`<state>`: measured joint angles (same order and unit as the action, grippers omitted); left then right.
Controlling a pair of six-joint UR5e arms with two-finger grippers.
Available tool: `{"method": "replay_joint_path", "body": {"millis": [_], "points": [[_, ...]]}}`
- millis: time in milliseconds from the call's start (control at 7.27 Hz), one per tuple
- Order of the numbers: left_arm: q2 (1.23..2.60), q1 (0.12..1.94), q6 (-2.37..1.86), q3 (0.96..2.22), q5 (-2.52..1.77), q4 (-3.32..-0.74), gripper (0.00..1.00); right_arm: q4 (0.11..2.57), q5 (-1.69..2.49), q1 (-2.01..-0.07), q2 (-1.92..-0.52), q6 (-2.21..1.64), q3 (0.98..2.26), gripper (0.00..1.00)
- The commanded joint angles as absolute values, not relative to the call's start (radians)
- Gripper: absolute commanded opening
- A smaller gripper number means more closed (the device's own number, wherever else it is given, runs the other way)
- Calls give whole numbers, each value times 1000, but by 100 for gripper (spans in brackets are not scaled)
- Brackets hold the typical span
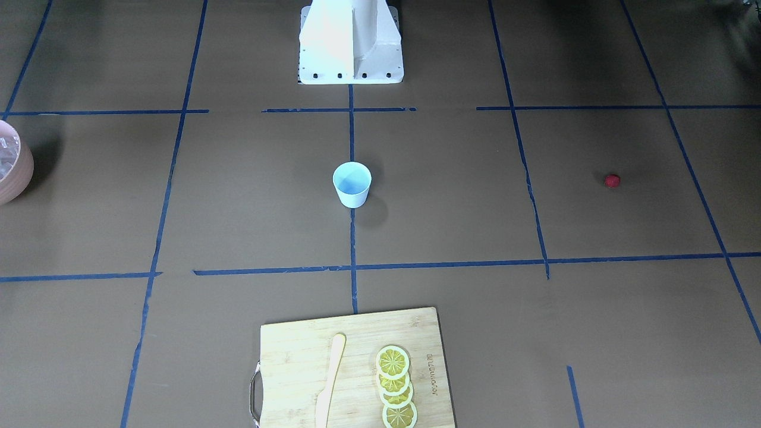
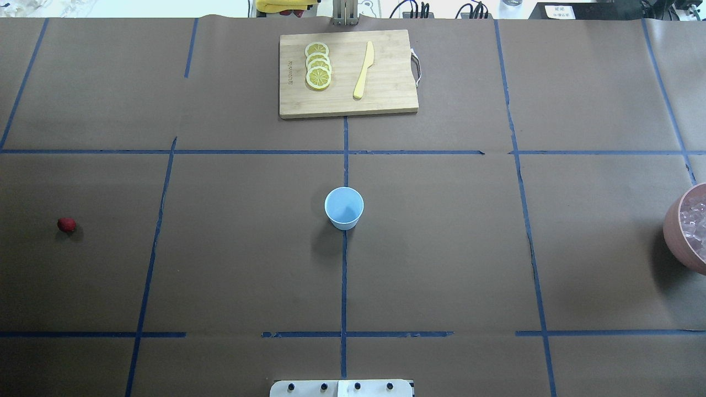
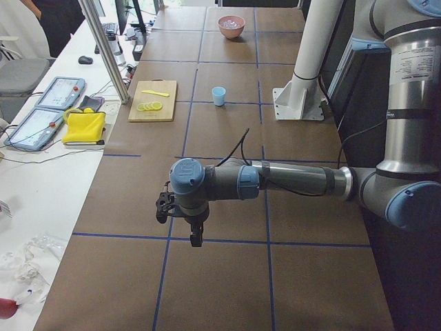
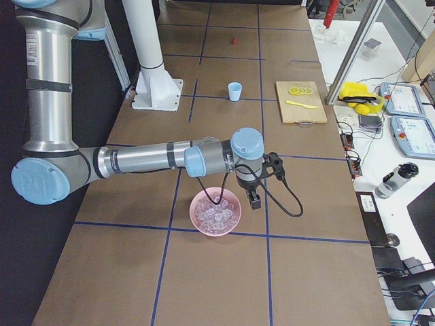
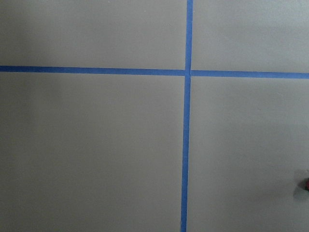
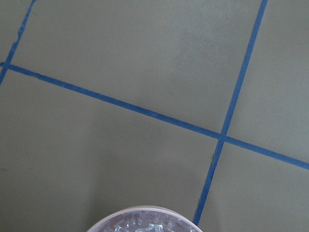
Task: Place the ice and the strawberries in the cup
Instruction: 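Lower the right gripper into the pink bowl and grasp an ice cube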
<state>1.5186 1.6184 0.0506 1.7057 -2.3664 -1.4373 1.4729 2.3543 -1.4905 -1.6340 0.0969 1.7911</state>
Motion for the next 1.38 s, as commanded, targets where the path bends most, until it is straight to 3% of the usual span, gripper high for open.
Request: {"method": "replay_joint_path", "body": {"millis": [0, 275, 688, 1239], "points": [[1519, 1618, 51, 1706, -2367, -1437, 100, 1445, 2295, -1439, -1684, 112, 1824, 87], [1517, 1618, 49, 1707, -2367, -1437, 100, 1425, 2286, -1424, -1736, 215, 1830, 77], [1517, 1618, 49, 1706, -2367, -1439, 100, 1431, 2238, -1320, -1750, 239, 1813, 76], [1519, 1618, 49, 1707, -2367, -1440, 100, 1420, 2209, -1272, -1740, 239, 1733, 68]]}}
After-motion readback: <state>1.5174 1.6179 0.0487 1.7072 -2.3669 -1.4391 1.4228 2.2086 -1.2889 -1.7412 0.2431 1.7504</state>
